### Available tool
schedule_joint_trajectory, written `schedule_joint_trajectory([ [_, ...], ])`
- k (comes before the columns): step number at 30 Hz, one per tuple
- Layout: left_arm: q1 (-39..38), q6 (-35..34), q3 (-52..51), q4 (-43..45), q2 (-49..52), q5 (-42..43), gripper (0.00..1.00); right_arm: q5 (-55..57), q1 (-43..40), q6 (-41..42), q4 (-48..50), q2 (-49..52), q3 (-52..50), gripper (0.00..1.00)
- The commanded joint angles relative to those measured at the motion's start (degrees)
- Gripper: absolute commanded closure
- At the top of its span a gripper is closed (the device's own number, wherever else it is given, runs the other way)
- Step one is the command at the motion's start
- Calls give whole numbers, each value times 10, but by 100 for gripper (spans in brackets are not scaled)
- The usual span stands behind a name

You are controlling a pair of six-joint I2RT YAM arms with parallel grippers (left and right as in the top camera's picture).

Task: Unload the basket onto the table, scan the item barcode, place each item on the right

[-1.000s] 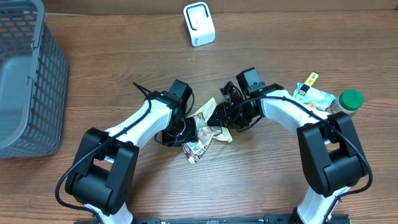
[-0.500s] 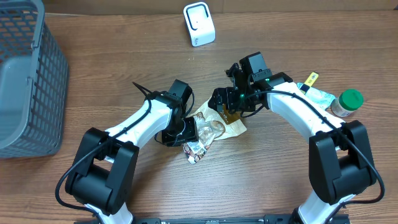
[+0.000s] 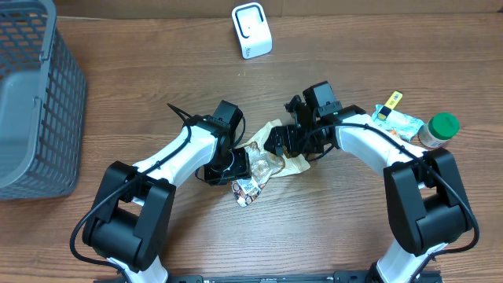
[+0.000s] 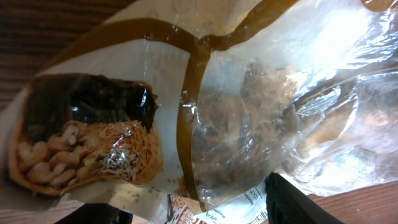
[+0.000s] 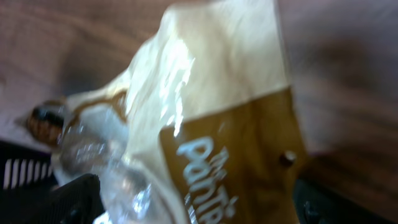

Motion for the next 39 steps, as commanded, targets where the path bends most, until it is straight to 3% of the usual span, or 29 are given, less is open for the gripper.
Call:
schedule_joint_trajectory([
  [1,-4,-5,-23,4,25,-64,43,-67,0,-20,4,2,-20,0],
  [8,-4,-5,-23,4,25,-64,43,-166,0,-19,70,2,-64,1],
  [11,-4,-5,-23,4,25,-64,43,-214,0,-19,100,2,-78,6],
  [13,-4,-5,-23,4,25,-64,43,-228,0,-17,105,2,-82,14],
  [16,-4,-5,-23,4,25,-64,43,-245,0,-17,105,2,-83,41],
  [18,-4,-5,-23,4,25,-64,43,-260,0,-17,105,2,-83,46],
  [27,-4,-5,-23,5,25,-64,43,-327,0,-13,116,2,-83,47],
  [39,-4,-5,-23,8,25,-64,43,-196,25,21,121,2,-83,47],
])
